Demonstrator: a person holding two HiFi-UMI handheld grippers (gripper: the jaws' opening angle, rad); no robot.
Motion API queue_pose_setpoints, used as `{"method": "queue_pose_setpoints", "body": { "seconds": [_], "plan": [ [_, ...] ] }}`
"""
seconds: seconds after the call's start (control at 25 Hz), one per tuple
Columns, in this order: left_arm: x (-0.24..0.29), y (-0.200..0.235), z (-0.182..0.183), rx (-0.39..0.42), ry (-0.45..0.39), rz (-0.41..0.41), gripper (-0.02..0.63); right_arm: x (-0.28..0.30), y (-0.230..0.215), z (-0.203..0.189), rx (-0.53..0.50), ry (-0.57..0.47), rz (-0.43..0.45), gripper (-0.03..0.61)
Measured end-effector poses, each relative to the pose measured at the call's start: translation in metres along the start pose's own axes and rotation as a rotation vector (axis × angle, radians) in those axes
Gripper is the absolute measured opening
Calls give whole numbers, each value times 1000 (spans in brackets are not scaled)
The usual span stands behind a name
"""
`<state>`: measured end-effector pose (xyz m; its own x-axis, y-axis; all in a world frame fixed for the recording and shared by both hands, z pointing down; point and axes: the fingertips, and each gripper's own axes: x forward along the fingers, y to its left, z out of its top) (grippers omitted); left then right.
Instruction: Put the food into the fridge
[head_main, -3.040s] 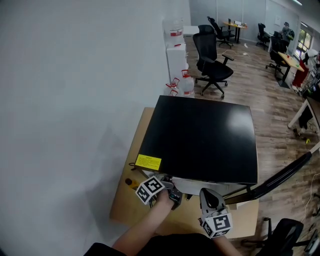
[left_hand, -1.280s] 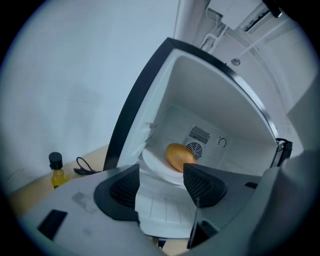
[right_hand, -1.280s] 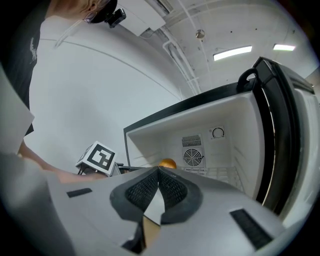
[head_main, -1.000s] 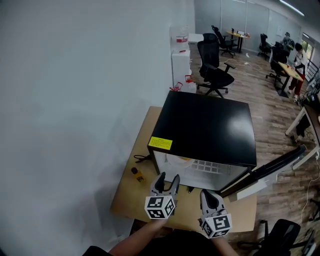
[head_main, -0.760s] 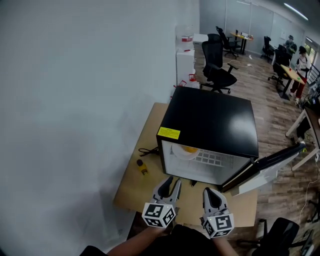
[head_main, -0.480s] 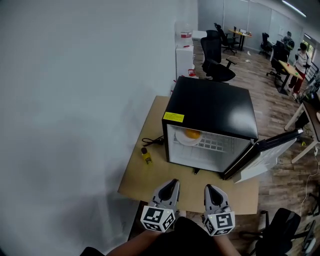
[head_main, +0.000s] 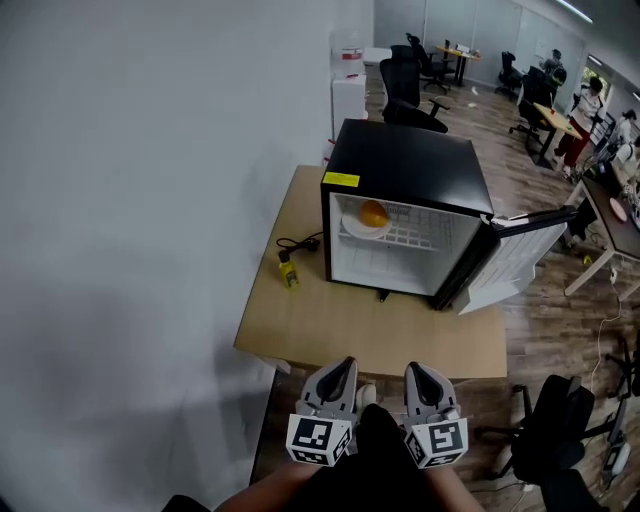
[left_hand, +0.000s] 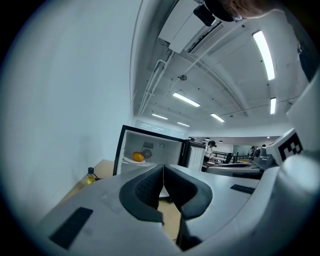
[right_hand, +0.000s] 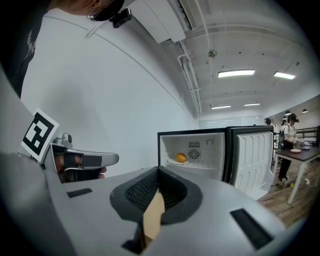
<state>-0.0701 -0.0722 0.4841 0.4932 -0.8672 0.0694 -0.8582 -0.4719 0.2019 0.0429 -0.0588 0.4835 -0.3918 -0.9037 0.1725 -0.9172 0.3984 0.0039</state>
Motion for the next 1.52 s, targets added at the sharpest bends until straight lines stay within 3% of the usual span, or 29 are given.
{"method": "queue_pose_setpoints", "body": {
  "seconds": [0.24,0.72,1.04,1.52],
  "plan": [
    [-34,-20,2,-26,-11,-2,16,-37,18,-2,-12,-2,1,60],
    [-57,-31,0,17,-17,35,16,-61,25,-2,-7,-37,27,60],
    [-52,-62,-13,15,22,-9,15,-82,2,-11,12,-6,-43,60],
    [-38,-71,-12,38,30,-44,17,-94,-16,-5,-34,-11,-100,60]
  ]
}}
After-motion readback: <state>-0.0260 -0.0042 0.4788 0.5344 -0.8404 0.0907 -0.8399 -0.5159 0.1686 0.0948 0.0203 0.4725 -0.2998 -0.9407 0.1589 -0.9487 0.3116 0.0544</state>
